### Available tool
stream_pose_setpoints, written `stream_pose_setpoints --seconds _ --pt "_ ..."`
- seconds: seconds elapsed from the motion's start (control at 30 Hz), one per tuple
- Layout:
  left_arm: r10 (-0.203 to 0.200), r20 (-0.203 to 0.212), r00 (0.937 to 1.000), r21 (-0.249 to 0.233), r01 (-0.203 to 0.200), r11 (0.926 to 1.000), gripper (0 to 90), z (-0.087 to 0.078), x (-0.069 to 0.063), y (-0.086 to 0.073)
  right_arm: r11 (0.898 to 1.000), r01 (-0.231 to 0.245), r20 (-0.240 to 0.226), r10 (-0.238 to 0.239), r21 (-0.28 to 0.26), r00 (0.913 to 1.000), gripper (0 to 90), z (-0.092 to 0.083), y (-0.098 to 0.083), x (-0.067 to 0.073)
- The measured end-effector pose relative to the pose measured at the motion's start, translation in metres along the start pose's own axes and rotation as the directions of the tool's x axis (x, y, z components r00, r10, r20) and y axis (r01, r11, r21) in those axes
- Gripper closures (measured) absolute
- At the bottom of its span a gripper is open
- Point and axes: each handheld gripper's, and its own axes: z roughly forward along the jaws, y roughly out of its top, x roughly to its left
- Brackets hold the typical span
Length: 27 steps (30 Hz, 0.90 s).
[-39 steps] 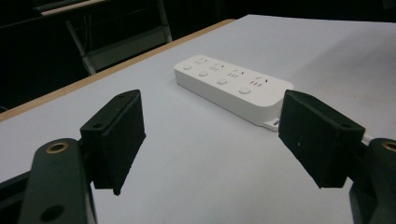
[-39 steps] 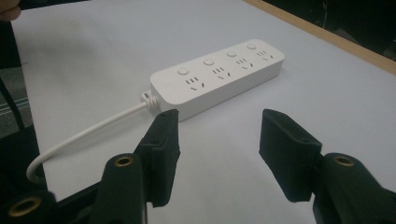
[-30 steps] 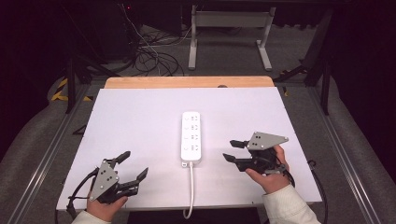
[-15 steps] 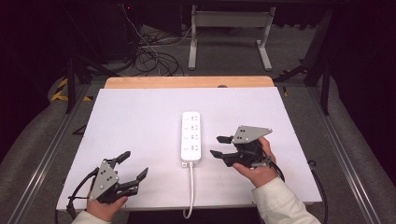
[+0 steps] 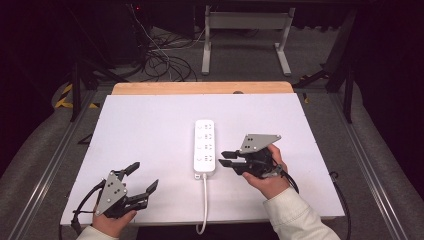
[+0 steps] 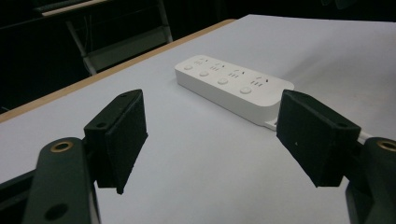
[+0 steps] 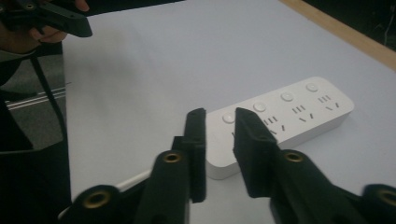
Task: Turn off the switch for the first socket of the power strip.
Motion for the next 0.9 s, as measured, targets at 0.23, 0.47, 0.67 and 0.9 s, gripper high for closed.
stream_pose_setpoints --seconds 0.23,0.47,0.67,0.9 --pt "0.001 -0.001 1.0000 0.002 -0.001 1.0000 25.0 0.000 0.000 0.000 0.998 -0.004 -0.020 0.005 0.061 0.9998 90.0 0.004 0.013 0.001" --pt "-0.002 -0.002 1.0000 0.001 0.002 1.0000 25.0 0.000 0.000 0.000 0.994 -0.018 -0.010 0.020 0.112 0.9998 90.0 0.016 0.026 -0.001" --pt "-0.004 -0.002 1.0000 0.003 0.004 1.0000 25.0 0.000 0.000 0.000 0.990 -0.057 0.014 0.056 0.130 0.9983 90.0 0.030 0.030 -0.009" --pt "-0.008 0.000 1.0000 0.007 0.008 0.9999 25.0 0.001 0.001 -0.001 0.988 -0.086 0.014 0.085 0.128 0.9963 90.0 0.045 0.029 -0.016"
